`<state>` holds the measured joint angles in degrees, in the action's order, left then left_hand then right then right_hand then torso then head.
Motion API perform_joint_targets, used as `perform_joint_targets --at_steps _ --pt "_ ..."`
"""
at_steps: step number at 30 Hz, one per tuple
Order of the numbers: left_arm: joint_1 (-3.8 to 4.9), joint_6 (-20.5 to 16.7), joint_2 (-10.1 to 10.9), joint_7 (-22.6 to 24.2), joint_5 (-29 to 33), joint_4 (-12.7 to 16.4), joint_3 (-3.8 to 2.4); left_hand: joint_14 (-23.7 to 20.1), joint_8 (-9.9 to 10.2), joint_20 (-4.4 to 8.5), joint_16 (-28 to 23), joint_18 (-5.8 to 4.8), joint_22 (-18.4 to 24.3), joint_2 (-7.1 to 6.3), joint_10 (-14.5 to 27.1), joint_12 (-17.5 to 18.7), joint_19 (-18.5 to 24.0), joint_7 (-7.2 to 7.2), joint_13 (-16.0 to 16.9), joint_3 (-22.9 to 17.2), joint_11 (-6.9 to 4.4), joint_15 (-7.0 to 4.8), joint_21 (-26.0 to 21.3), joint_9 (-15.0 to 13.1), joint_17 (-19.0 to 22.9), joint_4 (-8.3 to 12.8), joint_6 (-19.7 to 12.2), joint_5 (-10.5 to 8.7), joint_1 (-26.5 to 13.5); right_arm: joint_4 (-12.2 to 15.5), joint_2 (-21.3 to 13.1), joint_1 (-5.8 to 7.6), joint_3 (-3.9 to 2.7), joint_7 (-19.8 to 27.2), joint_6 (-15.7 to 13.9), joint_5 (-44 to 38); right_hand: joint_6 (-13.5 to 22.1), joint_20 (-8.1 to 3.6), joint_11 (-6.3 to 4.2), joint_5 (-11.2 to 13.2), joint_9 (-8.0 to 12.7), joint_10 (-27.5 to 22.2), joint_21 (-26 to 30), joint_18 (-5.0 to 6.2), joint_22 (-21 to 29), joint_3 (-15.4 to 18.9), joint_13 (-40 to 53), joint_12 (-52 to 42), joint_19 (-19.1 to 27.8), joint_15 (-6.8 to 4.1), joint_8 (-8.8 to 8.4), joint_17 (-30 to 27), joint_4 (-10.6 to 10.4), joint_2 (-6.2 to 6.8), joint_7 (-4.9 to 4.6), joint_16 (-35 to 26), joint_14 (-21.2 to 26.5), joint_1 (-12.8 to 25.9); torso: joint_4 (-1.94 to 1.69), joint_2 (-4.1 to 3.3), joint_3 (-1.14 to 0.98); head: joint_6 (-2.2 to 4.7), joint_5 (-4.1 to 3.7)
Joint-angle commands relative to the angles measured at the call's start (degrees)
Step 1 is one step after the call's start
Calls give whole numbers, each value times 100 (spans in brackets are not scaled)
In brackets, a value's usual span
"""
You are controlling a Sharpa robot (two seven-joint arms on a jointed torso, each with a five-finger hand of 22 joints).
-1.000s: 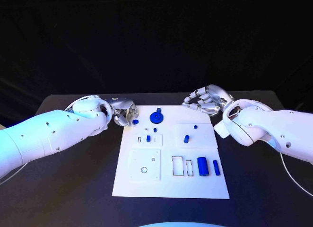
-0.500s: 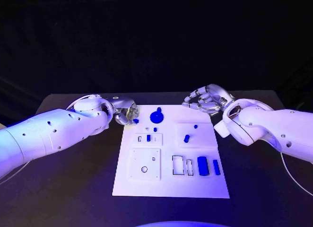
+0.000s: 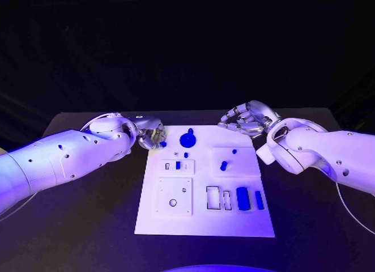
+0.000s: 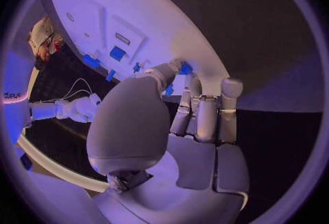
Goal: Assemble the parts on the task board
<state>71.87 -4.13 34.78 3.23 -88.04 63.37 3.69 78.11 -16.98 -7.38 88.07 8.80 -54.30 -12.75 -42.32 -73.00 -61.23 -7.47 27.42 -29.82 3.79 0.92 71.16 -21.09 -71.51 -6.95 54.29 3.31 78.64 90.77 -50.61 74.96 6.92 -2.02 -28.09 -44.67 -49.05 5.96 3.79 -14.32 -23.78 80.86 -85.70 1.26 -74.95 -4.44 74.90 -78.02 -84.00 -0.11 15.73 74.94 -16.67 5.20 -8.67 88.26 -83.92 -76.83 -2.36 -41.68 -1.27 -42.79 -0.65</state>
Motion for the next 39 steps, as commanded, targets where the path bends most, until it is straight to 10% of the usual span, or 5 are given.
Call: perform_joint_targets --at_steps 1,23,39 --pt "-79 393 -23 -40 -40 -11 51 1 -39 32 -34 -60 -9 -4 -4 38 -26 23 -9 -36 -35 -27 -1 -2 -5 0 46 -12 66 5 5 -3 -1 32 79 -59 -18 -49 2 -30 9 27 -28 -38 -1322 -31 512 -11 -452 -30 -12 1236 9 -14 5 30 -542 -26 1 1 -1 0 -5" --pt "-112 -965 106 507 419 123 49 403 -202 156 21 -183 -572 -27 -407 192 -555 101 -87 -601 -130 -134 347 -109 -531 48 303 -1 89 -8 28 -5 -1 27 72 -70 -39 -51 -1 -31 22 31 -26 -38 -1322 -38 516 -17 -451 -33 -19 1236 10 -11 8 29 -541 -17 2 0 5 42 7" --pt "-115 -1025 353 657 1273 514 -36 425 -185 166 17 -185 -581 -84 -441 222 -573 101 -88 -640 -128 -137 357 -110 -553 16 299 3 -4 -28 57 -15 -1 17 89 -68 -39 -51 -1 -31 22 31 -26 -38 -1322 -38 516 -17 -451 -33 -19 1236 10 -11 8 29 -541 -17 2 -3 3 81 -3"
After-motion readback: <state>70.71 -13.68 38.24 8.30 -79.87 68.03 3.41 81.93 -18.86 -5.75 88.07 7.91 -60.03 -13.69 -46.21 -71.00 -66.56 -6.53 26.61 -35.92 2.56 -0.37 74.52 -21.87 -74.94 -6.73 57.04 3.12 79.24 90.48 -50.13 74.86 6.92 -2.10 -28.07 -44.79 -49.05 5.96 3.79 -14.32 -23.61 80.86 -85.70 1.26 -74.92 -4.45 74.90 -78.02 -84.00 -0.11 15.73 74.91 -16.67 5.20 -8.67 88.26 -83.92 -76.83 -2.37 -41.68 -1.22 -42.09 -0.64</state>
